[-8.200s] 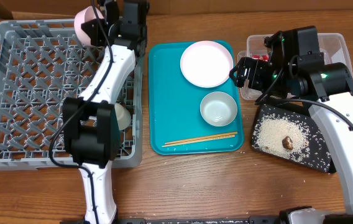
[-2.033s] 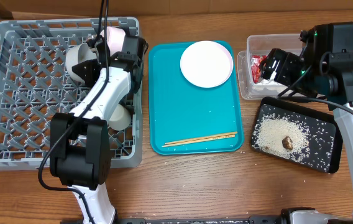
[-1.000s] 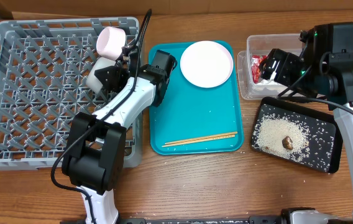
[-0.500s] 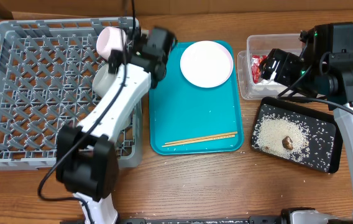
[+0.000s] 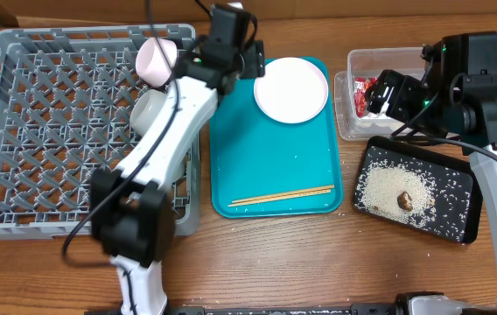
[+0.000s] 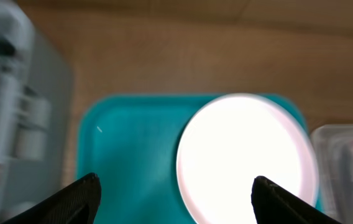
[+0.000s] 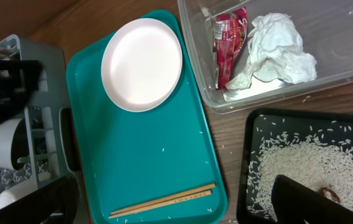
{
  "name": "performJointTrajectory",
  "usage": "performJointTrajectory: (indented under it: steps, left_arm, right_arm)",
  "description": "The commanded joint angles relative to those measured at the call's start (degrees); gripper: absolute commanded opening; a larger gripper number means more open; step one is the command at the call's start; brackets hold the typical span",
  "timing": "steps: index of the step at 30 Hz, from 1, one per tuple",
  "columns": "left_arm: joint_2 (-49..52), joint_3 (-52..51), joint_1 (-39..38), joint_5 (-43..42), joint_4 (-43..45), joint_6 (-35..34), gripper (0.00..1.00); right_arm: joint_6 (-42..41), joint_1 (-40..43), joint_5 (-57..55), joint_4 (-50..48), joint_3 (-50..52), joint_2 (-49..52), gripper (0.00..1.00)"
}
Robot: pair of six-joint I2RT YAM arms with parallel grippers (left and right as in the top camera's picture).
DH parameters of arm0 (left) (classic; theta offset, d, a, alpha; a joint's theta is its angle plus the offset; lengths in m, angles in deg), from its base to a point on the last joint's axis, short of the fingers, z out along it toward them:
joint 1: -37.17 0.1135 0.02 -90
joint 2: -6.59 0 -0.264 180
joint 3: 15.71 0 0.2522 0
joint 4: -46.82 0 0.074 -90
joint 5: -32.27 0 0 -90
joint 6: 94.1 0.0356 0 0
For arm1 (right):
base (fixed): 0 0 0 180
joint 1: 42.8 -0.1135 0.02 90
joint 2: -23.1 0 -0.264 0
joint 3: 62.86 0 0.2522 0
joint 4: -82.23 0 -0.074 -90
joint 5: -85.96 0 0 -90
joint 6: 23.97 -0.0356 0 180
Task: Sort waste into correct bins and load items into the dishwasher
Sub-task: 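Move the left gripper to the white plate and grasp its rim, then carry the white plate to the rack and stand it at the back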
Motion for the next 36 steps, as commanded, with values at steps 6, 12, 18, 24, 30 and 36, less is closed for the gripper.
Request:
performJointTrajectory:
  steps: [6,12,18,24,30,36]
  left_arm:
    - [10.64,0.35,-2.64,-2.75,2.62,-8.28,0.71]
    - [14.38,0.35,-3.52,-2.78,3.5,-8.33,0.58]
    - [15.34,0.35,-3.52,-2.69,2.32,-8.17,0.32]
    - [15.37,0.33,-3.52,-1.44,-0.33,-6.14,0.11]
    - [15.37,0.35,-3.48,3.43,-1.97,-4.68,0.04]
    - [10.69,2.56,-2.27,8.17,-3.58,1.95,0.04]
  right_arm:
    - [-0.02,0.17,0.09,-0.24,-0.7,0.28,1.0]
    - [-0.02,0.17,0.09,-0.26,-0.7,0.28,1.0]
    - [-0.02,0.17,0.09,-0.26,-0.7,0.28,1.0]
    - [-0.02,0.17,0.07,-0.26,-0.7,0.28,1.0]
    - [-0.02,0.17,0.07,-0.26,-0.7,0.28,1.0]
    - [-0.02,0.17,0.09,-0.26,-0.7,0.28,1.0]
